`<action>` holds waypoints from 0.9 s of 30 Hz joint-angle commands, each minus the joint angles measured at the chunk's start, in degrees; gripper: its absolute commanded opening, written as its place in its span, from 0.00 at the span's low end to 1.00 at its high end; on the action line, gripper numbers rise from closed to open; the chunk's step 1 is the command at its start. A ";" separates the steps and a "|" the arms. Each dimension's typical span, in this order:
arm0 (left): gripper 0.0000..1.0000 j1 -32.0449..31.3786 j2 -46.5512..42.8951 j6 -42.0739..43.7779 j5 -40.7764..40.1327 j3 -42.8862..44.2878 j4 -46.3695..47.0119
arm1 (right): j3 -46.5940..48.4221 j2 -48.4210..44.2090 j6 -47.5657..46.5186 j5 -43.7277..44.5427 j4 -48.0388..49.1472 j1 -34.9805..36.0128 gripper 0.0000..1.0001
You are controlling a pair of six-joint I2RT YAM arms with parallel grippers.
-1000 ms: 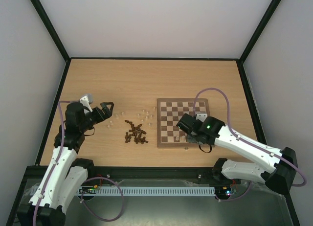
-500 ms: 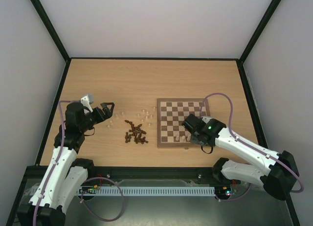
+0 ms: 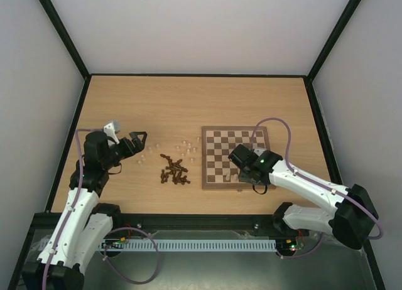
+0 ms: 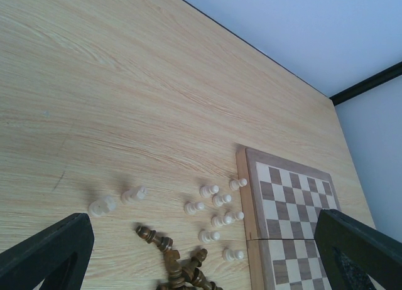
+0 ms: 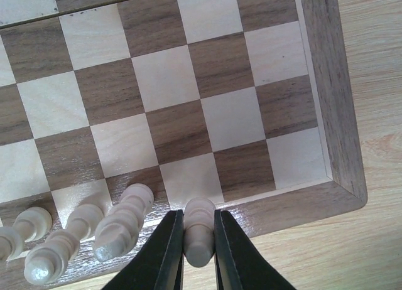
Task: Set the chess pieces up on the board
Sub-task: Place the chess piece on the chessboard.
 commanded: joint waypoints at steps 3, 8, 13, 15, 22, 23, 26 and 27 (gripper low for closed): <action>0.99 0.42 0.43 0.31 0.60 -0.60 1.00 | 0.24 2.31 -0.06 1.10 0.50 -0.29 0.16; 1.00 0.42 0.54 0.35 0.71 -0.59 1.03 | 0.34 3.72 -0.21 1.18 0.84 -0.29 0.16; 1.00 0.42 0.53 0.40 0.71 -0.61 1.09 | 0.35 3.98 -0.15 1.35 1.01 -0.27 0.17; 1.00 0.42 0.65 0.40 0.71 -0.59 1.09 | 0.35 4.00 -0.13 1.49 1.01 -0.31 0.17; 0.99 0.42 0.57 0.48 0.97 -0.64 1.09 | 0.35 4.31 0.15 1.70 0.76 -0.29 0.23; 1.00 0.42 0.54 0.51 0.95 -0.59 1.09 | 0.37 4.23 0.20 1.75 0.71 -0.27 0.23; 1.00 0.42 0.61 0.53 1.12 -0.52 1.09 | 0.58 3.78 0.37 1.88 0.29 -0.28 0.26; 1.00 0.42 0.65 0.57 1.14 -0.49 1.05 | 0.79 3.40 0.50 1.93 0.04 -0.27 0.27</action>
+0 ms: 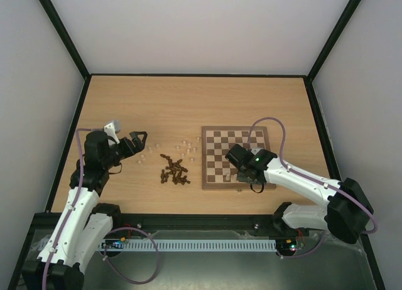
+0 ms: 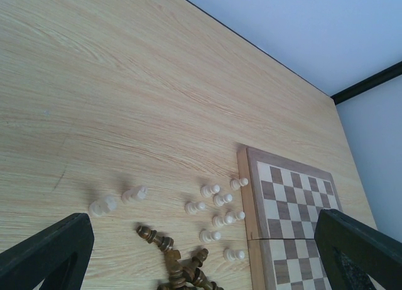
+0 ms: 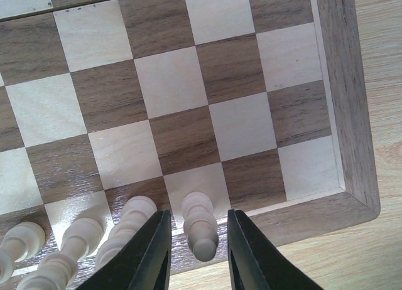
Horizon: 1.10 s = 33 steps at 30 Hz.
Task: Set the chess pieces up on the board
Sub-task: Place the chess piece on the chessboard, then pick up the chess piece at the center of the board.
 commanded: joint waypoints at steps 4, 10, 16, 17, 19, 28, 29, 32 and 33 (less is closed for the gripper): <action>1.00 0.42 0.11 0.55 1.17 -0.31 0.63 | 4.02 -3.91 0.91 1.95 -4.37 -0.27 0.35; 1.00 0.42 -0.06 0.64 1.07 0.11 0.16 | 11.22 -7.22 -0.59 3.93 -8.87 -0.26 0.61; 1.00 0.42 -0.18 1.22 1.36 0.99 0.15 | 14.04 -10.33 -4.83 2.52 -4.68 -0.30 0.99; 0.99 0.42 -0.08 1.29 1.02 1.21 -0.04 | 14.06 -10.70 -6.14 2.05 -2.96 -0.31 0.99; 1.00 0.42 -0.08 1.34 0.51 1.38 0.30 | 14.29 -10.67 -8.10 0.57 -0.45 -0.25 0.99; 0.99 0.42 -2.52 -0.37 -1.13 1.36 -0.86 | 16.75 -1.30 -16.73 -7.33 10.95 -0.23 0.98; 1.00 0.42 -2.85 -0.39 -1.52 1.57 -1.34 | 17.23 0.12 -17.38 -8.36 12.15 -0.18 0.98; 0.99 0.42 -3.39 -0.31 -2.75 2.75 -3.27 | 18.59 3.47 -18.74 -10.85 14.95 -0.03 0.98; 1.00 0.43 -3.59 -0.33 -3.09 2.97 -3.69 | 19.13 4.51 -19.08 -11.36 15.49 0.08 0.99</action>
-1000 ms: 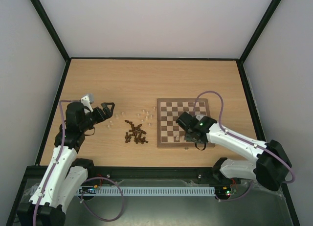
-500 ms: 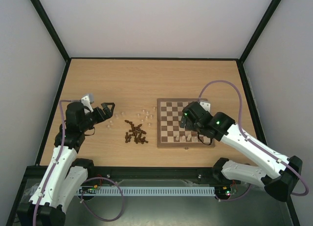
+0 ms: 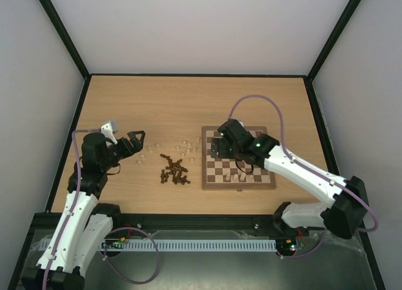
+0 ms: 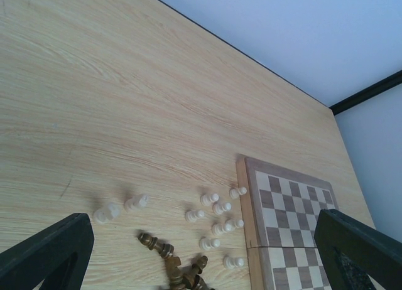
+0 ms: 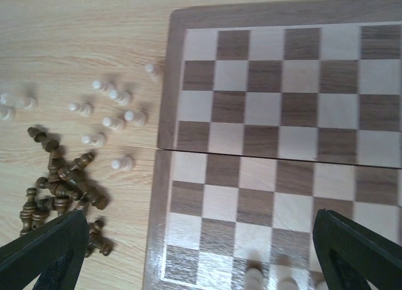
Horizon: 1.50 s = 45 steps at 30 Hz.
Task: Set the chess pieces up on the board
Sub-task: Pick up the chess piece at the center of the board.
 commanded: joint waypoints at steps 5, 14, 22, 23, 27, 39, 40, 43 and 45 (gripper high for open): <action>0.99 0.42 -1.36 -0.86 -2.56 2.15 -2.95 | 6.57 8.29 -6.29 -5.21 5.00 1.01 0.99; 0.99 0.38 -3.14 -0.53 -3.98 3.01 -4.86 | 13.76 15.93 -8.32 -5.38 4.83 3.76 1.00; 0.99 0.42 -1.14 -0.42 -2.62 2.76 -4.12 | 8.31 14.12 -8.61 -5.59 7.45 4.96 0.99; 0.99 0.42 -0.92 -0.54 -2.37 2.84 -4.04 | 7.76 13.98 -8.61 -5.68 7.79 5.01 0.99; 1.00 0.42 -0.22 -1.25 -0.59 3.42 -3.43 | 7.90 14.95 -9.14 -5.90 7.94 4.97 0.99; 0.99 0.42 0.53 -1.43 -0.01 3.32 -2.27 | 6.61 12.16 -11.09 -5.49 7.54 4.99 1.00; 0.99 0.42 0.28 -1.55 0.05 3.35 -2.42 | 6.44 12.05 -11.12 -5.78 7.69 4.96 1.00; 1.00 0.42 -0.63 -1.67 0.06 3.67 -3.29 | 6.31 12.05 -11.31 -6.56 7.90 5.07 0.98; 0.99 0.42 -1.62 -1.66 -0.05 3.88 -4.05 | 6.62 12.29 -11.46 -7.00 8.04 5.05 0.97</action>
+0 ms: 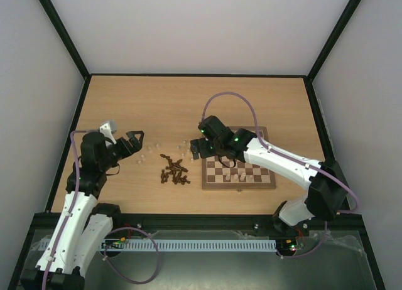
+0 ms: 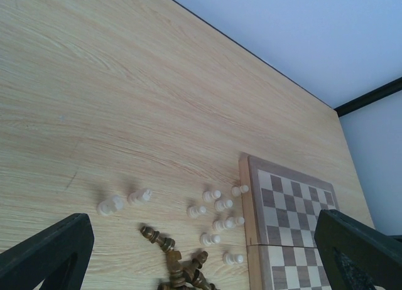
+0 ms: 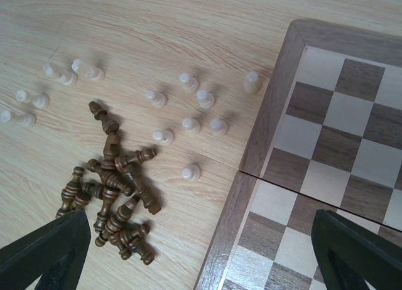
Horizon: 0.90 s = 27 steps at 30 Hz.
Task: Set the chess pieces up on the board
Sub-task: Pick up the chess piece at the center of the board.
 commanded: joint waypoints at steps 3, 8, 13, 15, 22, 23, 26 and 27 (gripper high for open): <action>0.99 0.42 -3.23 -0.59 0.60 2.06 -1.23 | 0.06 -0.66 -1.49 -1.84 -0.36 0.50 0.96; 1.00 0.42 -4.26 -0.47 0.91 1.28 -1.64 | -1.08 -1.11 -1.74 -1.92 -0.11 0.63 0.96; 1.00 0.42 -4.57 -0.64 0.70 0.79 -1.74 | -1.43 -0.03 -1.92 -2.47 1.13 0.65 0.93; 1.00 0.42 -4.61 -0.88 0.95 0.68 -1.31 | -0.34 1.26 -1.98 -2.67 1.27 0.76 0.87; 0.98 0.42 -3.31 -0.84 0.41 0.41 1.10 | 4.88 6.71 -2.86 -2.63 0.76 0.95 0.77; 0.96 0.42 -2.61 -0.91 0.43 0.31 1.59 | 5.47 7.32 -3.00 -2.63 0.75 0.96 0.77; 0.90 0.42 -0.05 -0.42 -0.97 0.25 2.07 | 7.12 8.72 -3.26 -2.58 0.73 0.90 0.77; 0.87 0.42 0.71 -0.25 -1.20 0.29 2.18 | 7.58 9.10 -3.36 -2.69 0.83 0.91 0.77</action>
